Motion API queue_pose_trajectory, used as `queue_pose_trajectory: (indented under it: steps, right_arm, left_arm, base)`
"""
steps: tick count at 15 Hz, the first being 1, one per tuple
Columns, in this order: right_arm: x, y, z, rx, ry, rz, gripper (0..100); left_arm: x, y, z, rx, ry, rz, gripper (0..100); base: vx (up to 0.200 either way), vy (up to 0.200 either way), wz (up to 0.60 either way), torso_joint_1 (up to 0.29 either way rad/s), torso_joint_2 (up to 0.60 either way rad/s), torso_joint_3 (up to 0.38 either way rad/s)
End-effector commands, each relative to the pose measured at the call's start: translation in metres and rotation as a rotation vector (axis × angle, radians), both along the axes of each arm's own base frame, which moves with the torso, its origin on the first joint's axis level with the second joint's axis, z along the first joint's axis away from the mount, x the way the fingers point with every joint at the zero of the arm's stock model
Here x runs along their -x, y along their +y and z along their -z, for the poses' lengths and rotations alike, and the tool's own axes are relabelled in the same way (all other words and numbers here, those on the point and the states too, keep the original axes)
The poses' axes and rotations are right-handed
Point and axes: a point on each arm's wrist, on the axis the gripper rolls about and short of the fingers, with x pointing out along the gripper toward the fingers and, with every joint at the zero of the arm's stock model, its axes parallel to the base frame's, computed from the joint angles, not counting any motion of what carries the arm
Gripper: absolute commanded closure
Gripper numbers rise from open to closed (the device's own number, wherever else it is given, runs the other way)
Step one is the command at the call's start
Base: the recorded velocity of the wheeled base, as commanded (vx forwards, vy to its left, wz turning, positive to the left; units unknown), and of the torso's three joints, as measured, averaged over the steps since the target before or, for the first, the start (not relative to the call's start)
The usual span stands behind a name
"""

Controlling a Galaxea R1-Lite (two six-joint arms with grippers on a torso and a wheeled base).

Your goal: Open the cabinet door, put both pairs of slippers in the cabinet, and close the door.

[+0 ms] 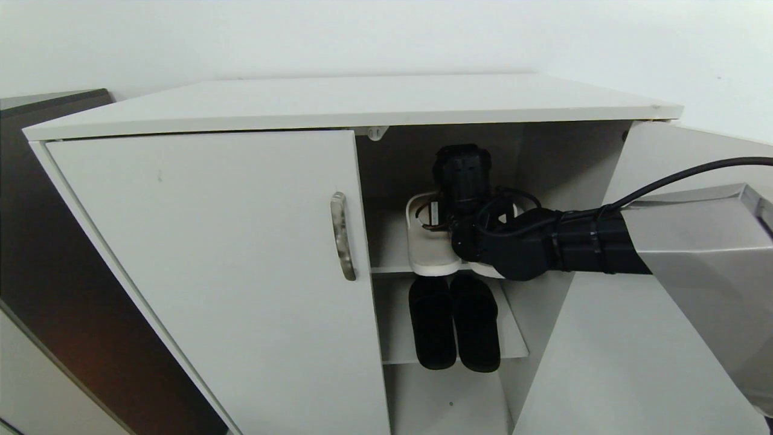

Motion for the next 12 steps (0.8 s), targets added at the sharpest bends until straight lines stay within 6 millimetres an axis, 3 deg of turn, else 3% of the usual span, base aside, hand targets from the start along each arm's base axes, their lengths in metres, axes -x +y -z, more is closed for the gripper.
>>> queue_pose_trajectory:
  steps: [1, 6, 12]
  right_arm:
    - [0.0, 0.0, 0.001, 0.002, 0.001, -0.001, 0]
    - [0.01, -0.003, -0.001, 0.011, 0.011, 0.0, 0]
    - [0.076, -0.007, -0.026, -0.016, -0.023, -0.07, 0]
  left_arm:
    - [0.0, 0.0, 0.0, 0.0, 0.0, -0.001, 100]
    - [0.0, 0.0, 0.0, 0.0, 0.0, -0.001, 100]
    - [0.0, 0.0, 0.0, 0.0, 0.0, -0.001, 100]
  base:
    - [0.0, 0.0, 0.0, 0.0, 0.0, 0.0]
    - [0.0, 0.0, 0.0, 0.0, 0.0, 0.0]
    - [0.0, 0.0, 0.0, 0.0, 0.0, 0.0]
